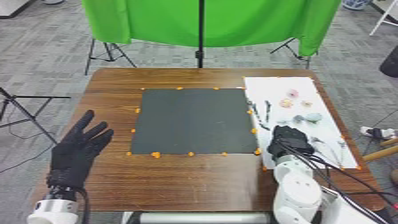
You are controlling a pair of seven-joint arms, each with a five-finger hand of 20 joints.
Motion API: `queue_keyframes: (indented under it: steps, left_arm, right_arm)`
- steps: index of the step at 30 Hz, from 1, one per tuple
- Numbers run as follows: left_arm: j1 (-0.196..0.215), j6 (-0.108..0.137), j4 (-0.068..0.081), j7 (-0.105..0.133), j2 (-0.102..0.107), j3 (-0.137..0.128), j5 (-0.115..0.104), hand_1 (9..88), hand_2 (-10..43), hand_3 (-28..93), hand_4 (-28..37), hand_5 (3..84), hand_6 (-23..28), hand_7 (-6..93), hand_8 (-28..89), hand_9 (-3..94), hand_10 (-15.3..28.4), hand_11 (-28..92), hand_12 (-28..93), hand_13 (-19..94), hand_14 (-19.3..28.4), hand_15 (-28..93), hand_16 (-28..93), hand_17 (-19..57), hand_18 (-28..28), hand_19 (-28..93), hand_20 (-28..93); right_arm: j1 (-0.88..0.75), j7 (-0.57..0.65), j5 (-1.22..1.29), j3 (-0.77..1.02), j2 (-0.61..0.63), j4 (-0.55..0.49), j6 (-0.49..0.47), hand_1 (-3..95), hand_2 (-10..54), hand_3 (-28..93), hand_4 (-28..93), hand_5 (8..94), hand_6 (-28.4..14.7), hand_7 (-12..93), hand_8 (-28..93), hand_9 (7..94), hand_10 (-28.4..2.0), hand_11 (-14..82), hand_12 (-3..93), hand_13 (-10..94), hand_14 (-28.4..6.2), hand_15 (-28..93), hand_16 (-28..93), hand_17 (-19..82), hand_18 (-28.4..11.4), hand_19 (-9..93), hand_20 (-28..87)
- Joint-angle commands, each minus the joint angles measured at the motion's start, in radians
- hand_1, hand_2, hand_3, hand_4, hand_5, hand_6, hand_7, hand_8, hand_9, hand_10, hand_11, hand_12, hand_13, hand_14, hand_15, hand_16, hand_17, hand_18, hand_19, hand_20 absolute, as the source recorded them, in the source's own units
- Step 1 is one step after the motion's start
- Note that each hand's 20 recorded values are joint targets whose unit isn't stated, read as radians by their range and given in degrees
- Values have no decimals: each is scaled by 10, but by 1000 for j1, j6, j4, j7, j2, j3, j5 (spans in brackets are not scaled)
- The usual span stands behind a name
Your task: Arrange flowers
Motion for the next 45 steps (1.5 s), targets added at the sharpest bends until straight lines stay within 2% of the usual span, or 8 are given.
queue_keyframes:
  steps: [1,8,15,30,34,35,42,45]
  left_arm:
    - [23,16,-7,13,-1,-15,-4,241,49,812,-255,316,56,112,-113,329,197,194,78,234,278,445,-102,-110,284,547,-56]
    - [41,39,-10,66,35,-11,-25,241,50,811,-254,316,56,114,-112,330,197,192,80,232,278,442,-100,-110,284,550,-55]
    - [35,49,-9,80,54,-21,-29,240,50,811,-255,317,57,116,-112,330,198,192,83,233,279,441,-98,-108,284,555,-52]
    - [-55,36,9,43,91,-10,-15,237,51,806,-246,309,53,109,-103,315,196,182,85,220,272,436,-99,-105,284,561,-53]
    - [-94,20,15,8,89,-10,-2,234,50,804,-232,291,42,104,-86,274,192,164,88,164,276,452,-119,-111,284,568,-66]
    - [-127,-7,22,-54,62,-17,19,234,49,802,-230,289,40,103,-82,266,192,160,90,149,277,456,-125,-116,284,570,-69]
    - [-176,-43,31,-122,50,-19,41,239,49,797,-232,293,42,121,-90,275,191,151,114,147,282,430,-102,-129,284,575,-92]
    - [-212,-82,46,-188,15,-19,64,240,52,795,-233,289,41,125,-89,270,194,134,128,135,284,416,-88,-137,284,577,-97]
  right_arm:
    - [-13,-20,-61,17,15,-62,94,555,-95,706,-283,833,-42,372,125,817,-133,539,278,806,-95,779,203,528,-207,932,485]
    - [174,-104,37,-82,-52,-99,176,553,-95,716,-283,847,-46,350,138,828,-129,539,277,815,-94,780,207,538,-207,932,502]
    - [529,-295,27,-418,-224,67,176,546,-95,725,-283,863,-47,334,146,840,-128,541,271,829,-89,780,209,555,-207,932,520]
    - [693,-336,202,-582,-554,387,59,525,-95,718,-263,867,-37,329,158,849,-122,561,249,838,-83,780,216,565,-209,932,535]
    - [723,-306,230,-637,-563,422,51,513,-95,713,-242,868,-30,324,164,859,-121,555,245,845,-84,777,217,566,-210,932,538]
    - [703,-297,226,-624,-564,429,41,509,-95,712,-234,872,-29,318,166,863,-120,551,245,846,-84,776,218,567,-211,932,539]
    - [683,-237,252,-619,-568,469,36,465,-95,736,-250,903,-21,270,153,877,-125,542,249,852,-91,774,223,566,-220,932,544]
    - [668,-201,270,-605,-573,477,46,447,-65,738,-248,910,-17,267,90,884,-127,536,249,854,-92,773,222,566,-224,932,546]
